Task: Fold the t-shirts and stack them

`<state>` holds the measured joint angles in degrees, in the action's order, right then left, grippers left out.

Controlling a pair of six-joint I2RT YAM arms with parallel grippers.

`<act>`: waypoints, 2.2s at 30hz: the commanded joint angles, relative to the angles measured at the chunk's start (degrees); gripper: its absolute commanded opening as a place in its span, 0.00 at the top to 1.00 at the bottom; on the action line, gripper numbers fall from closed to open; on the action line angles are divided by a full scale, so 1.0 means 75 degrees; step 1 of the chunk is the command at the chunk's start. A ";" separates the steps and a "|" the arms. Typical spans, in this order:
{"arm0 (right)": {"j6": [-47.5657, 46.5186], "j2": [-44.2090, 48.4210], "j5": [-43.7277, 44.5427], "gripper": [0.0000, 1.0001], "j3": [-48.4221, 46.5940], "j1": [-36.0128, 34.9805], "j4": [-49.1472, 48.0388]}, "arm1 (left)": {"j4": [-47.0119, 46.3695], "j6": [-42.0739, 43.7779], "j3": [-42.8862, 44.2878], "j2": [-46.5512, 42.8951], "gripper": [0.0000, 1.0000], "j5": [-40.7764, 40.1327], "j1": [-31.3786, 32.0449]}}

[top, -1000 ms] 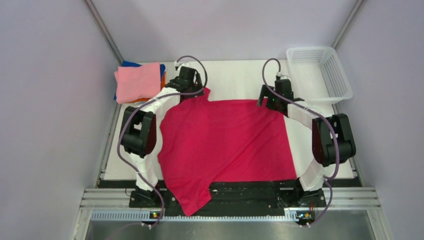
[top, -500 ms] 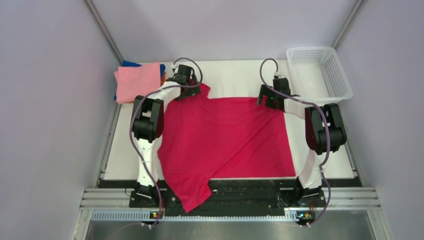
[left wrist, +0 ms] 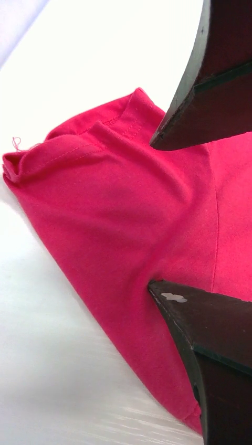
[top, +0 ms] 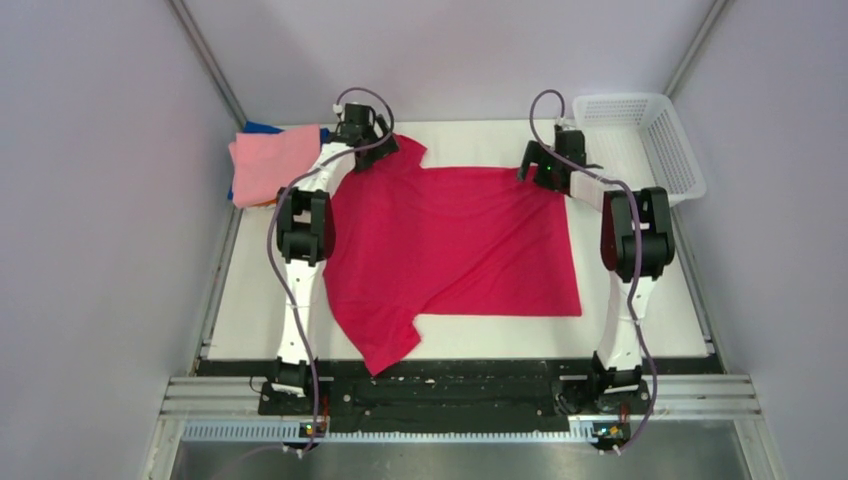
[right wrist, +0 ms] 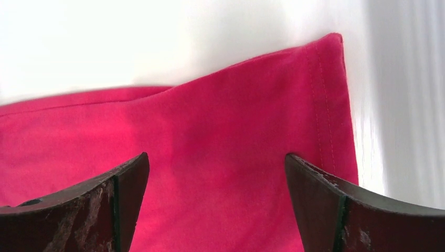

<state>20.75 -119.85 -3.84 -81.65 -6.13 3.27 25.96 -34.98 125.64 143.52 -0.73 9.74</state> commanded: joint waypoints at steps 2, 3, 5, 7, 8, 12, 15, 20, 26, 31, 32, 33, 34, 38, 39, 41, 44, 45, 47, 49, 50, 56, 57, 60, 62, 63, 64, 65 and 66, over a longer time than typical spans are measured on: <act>-0.0043 -0.0908 -0.0186 0.01 -0.1189 0.0221 0.0681 | -0.0374 -0.0412 0.0917 0.0625 0.01 0.0638 -0.0291; -0.0114 -0.0980 -0.0153 0.01 -0.1454 0.0220 0.0805 | -0.0563 -0.0420 0.1008 0.0657 0.01 0.0700 -0.0311; -0.0264 -0.1027 -0.0031 0.01 -0.2013 0.0229 0.1250 | -0.0664 -0.0368 0.1366 0.0692 0.01 0.0669 -0.0336; -0.0376 -0.0887 0.0027 0.01 -0.2396 0.0229 0.1579 | -0.0488 -0.0304 0.1737 0.0603 0.01 0.0907 -0.0348; -0.0414 -0.0692 0.0030 0.01 -0.2346 0.0214 0.1659 | -0.0404 -0.0215 0.1707 0.0352 0.01 0.1193 -0.0339; -0.0341 0.0739 0.0292 0.01 -0.1123 0.0182 0.1494 | -0.0385 0.0177 0.0004 -0.1422 0.01 0.0968 -0.0211; 0.0023 0.2166 0.0329 0.01 0.0156 0.0174 0.1431 | -0.0170 0.0072 -0.1645 -0.3097 0.01 0.0203 -0.0047; 0.0459 0.4575 0.0674 0.01 0.2541 0.0099 0.1174 | -0.0619 -0.0271 -0.5010 -0.5909 0.01 -0.0647 0.0489; 0.0933 0.6762 0.1371 0.01 0.4685 0.0074 0.1237 | 0.0193 -0.1101 -0.7816 -0.8182 0.01 -0.1619 0.1926; 0.1997 0.7942 0.2799 0.01 0.5827 0.0080 0.0994 | 0.0722 -0.1791 -0.9944 -0.9614 0.06 -0.1002 0.2990; 0.2091 0.8120 0.2853 0.01 0.5988 0.0087 0.0908 | 0.0836 -0.1935 -1.0296 -0.9897 0.07 -0.0884 0.3247; 0.2104 0.8280 0.2829 0.01 0.6108 0.0090 0.0821 | 0.0998 -0.2084 -1.0578 -1.0158 0.08 -0.0860 0.3494; 0.2105 0.8413 0.2768 0.01 0.6212 0.0085 0.0757 | 0.1219 -0.2238 -1.0825 -1.0417 0.08 -0.0883 0.3767; 0.2404 0.8736 0.2682 0.01 0.6588 0.0085 0.0601 | 0.2316 -0.2834 -1.1428 -1.1221 0.12 -0.1073 0.4683; 0.2413 0.8751 0.2628 0.01 0.6663 0.0080 0.0523 | 0.2525 -0.2966 -1.1599 -1.1319 0.14 -0.1017 0.4865; 0.2480 0.8745 0.2561 0.01 0.6743 0.0090 0.0515 | 0.2759 -0.3227 -1.1981 -1.1375 0.21 -0.0733 0.5155; 0.2451 0.8743 0.2473 0.01 0.6726 0.0089 0.0606 | 0.2864 -0.3590 -1.2412 -1.1181 0.26 -0.0299 0.5647; 0.2420 0.8749 0.2478 0.01 0.6705 0.0088 0.0623 | 0.2920 -0.3692 -1.2480 -1.1057 0.30 -0.0225 0.5817; 0.2409 0.8738 0.2554 0.01 0.6714 0.0089 0.0631 | 0.3025 -0.3879 -1.2529 -1.0947 0.37 -0.0240 0.5955; 0.2386 0.8707 0.2557 0.01 0.6709 0.0086 0.0625 | 0.3029 -0.3913 -1.2536 -1.0899 0.41 -0.0267 0.6001; 0.2367 0.8702 0.2538 0.01 0.6702 0.0087 0.0630 | 0.3037 -0.3914 -1.2533 -1.0900 0.42 -0.0317 0.6002; 0.2362 0.8743 0.2492 0.01 0.6749 0.0088 0.0685 | 0.2594 -0.3853 -1.2560 -1.0602 0.47 -0.0560 0.6007; 0.2376 0.8774 0.2464 0.01 0.6749 0.0083 0.0709 | 0.2445 -0.3826 -1.2578 -1.0479 0.49 -0.0543 0.6013; 0.2446 0.8916 0.2412 0.01 0.6723 0.0090 0.0899 | 0.2037 -0.3696 -1.2576 -0.9985 0.58 -0.0548 0.6005; 0.2517 0.9075 0.2407 0.01 0.6675 0.0090 0.1187 | 0.2063 -0.3599 -1.2431 -0.9598 0.69 -0.0657 0.6008; 0.2595 0.9203 0.2404 0.01 0.6667 0.0091 0.1393 | 0.2136 -0.3568 -1.2348 -0.9477 0.78 -0.0723 0.6011; 0.2705 0.9306 0.2393 0.01 0.6691 0.0091 0.1611 | 0.2242 -0.3551 -1.2253 -0.9423 0.88 -0.0787 0.6011; 0.2805 0.9478 0.2314 0.01 0.6741 0.0088 0.1827 | 0.2290 -0.3516 -1.2213 -0.9404 0.96 -0.0827 0.5998; 0.2863 0.9623 0.2172 0.02 0.6814 0.0089 0.1999 | 0.2337 -0.3476 -1.2152 -0.9418 1.00 -0.0868 0.6002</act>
<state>39.64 -51.96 13.85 -30.74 -5.26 13.34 43.86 -62.00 32.08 72.31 -3.79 54.78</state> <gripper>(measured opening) 0.986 0.075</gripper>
